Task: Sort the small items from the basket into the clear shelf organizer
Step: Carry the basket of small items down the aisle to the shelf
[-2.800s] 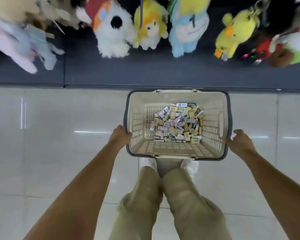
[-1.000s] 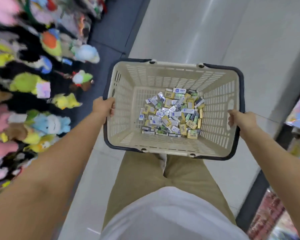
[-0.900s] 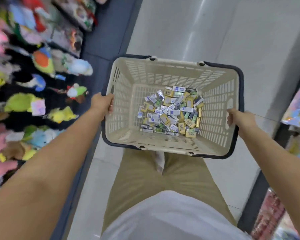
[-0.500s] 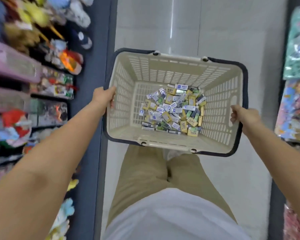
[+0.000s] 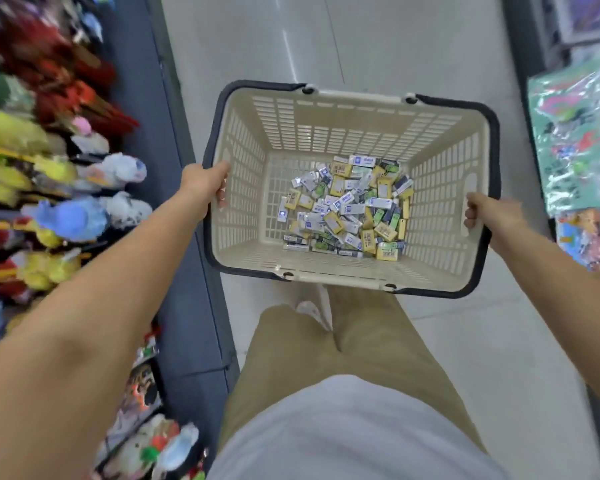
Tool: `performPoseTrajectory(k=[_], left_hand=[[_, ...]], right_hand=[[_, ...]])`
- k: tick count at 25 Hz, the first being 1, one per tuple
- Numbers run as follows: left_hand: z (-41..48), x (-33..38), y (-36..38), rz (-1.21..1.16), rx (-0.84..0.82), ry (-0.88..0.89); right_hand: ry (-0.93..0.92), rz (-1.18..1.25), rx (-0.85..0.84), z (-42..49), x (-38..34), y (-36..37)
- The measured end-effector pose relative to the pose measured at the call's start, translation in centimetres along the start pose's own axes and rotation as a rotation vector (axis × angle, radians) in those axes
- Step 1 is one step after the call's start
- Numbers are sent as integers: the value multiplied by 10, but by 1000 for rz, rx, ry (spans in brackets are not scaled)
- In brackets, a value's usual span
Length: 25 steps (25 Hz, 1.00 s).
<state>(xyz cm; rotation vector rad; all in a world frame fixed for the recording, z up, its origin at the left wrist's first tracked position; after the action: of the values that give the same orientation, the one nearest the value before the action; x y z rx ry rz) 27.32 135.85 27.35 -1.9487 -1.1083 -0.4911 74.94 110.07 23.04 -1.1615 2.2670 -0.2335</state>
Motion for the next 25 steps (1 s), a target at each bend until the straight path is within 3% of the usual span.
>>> performPoseTrajectory(k=[25], left_hand=[[520, 560, 139, 103, -220, 100]], right_hand=[[25, 188, 158, 219, -608, 133]])
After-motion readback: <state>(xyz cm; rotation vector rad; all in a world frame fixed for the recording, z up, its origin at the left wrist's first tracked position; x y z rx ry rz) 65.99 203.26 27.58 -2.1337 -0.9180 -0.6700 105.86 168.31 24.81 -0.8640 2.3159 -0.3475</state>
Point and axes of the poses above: each hand's wrist, its own z-axis towards the middle knuckle, its own y-axis out of the palm, x = y × z, the point moved 10 cm from there along z, towards the middle knuckle, and after that the axes turned 9 degrees about y, right-handed, at the moved point
